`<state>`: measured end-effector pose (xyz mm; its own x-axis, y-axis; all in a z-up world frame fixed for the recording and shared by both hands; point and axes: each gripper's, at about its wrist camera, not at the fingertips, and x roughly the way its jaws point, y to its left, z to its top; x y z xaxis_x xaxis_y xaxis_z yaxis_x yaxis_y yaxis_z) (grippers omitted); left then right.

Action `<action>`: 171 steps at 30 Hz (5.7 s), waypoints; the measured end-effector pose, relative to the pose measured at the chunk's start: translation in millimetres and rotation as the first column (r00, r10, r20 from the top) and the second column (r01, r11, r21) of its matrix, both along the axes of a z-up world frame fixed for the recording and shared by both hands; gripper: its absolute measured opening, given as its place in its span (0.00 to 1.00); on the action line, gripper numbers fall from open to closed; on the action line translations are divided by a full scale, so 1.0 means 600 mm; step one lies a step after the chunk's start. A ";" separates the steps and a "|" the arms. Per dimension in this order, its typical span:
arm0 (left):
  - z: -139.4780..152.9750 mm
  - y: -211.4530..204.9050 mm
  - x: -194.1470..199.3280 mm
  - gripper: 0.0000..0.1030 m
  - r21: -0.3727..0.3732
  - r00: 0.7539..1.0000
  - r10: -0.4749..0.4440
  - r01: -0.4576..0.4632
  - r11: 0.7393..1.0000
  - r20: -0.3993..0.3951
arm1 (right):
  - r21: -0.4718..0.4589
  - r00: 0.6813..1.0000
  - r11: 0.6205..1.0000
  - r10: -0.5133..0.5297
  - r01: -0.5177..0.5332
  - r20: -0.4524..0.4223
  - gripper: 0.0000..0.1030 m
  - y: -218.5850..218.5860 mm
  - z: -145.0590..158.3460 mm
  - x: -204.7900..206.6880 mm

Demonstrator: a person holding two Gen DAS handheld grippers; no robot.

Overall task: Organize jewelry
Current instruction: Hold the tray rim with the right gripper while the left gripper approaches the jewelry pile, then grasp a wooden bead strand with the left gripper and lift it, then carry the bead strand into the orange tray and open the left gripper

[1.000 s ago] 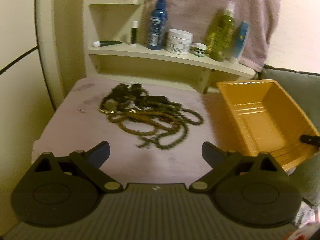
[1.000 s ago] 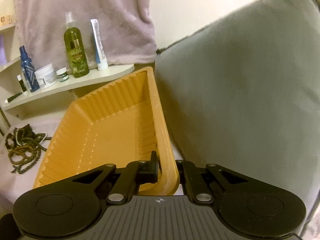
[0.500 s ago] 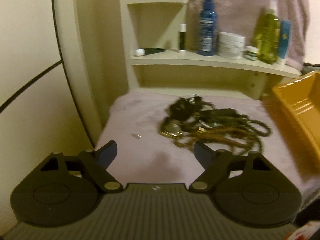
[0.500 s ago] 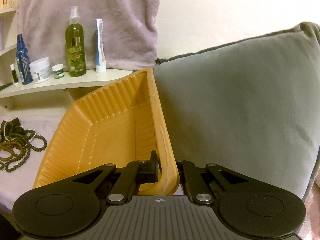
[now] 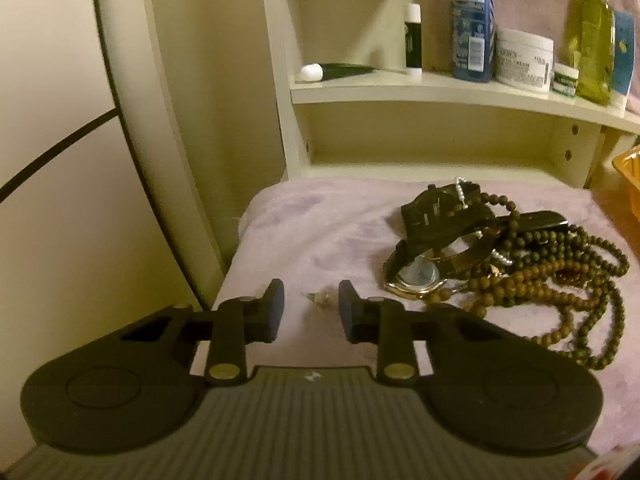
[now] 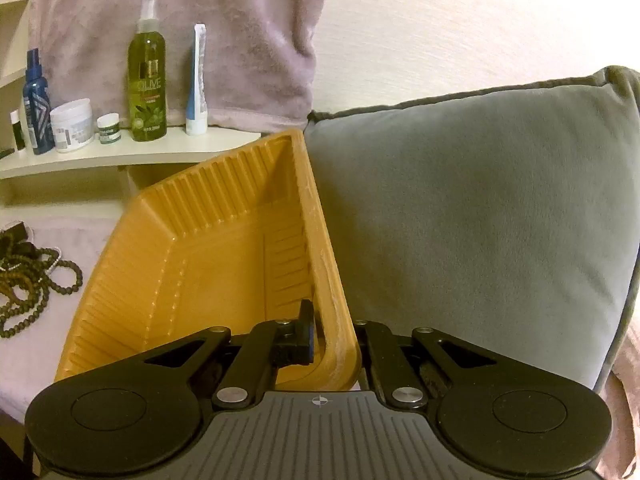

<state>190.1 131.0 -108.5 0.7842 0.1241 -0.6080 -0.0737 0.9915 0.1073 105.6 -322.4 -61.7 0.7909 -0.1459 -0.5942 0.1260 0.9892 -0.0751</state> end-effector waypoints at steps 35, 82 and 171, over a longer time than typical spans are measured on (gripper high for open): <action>0.093 -0.382 -0.106 0.13 -0.152 0.812 -0.576 0.583 0.798 0.091 | 0.092 0.999 0.996 0.017 -0.020 0.040 0.05 -0.018 -0.010 -0.007; -0.001 -0.222 -0.082 0.26 -0.052 0.967 -0.249 0.251 0.966 0.045 | 0.095 0.999 0.995 0.036 -0.039 0.030 0.05 -0.024 -0.008 -0.004; 0.174 -0.449 -0.053 0.17 -0.110 0.728 -0.677 0.685 0.720 0.105 | 0.139 0.997 0.989 0.044 -0.052 0.055 0.04 -0.027 -0.014 -0.011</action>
<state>158.3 -138.6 -4.3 0.6569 -0.5339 -0.5323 0.6255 0.7802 -0.0107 98.9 -338.6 -70.2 0.8252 -0.0248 -0.5644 0.0782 0.9944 0.0706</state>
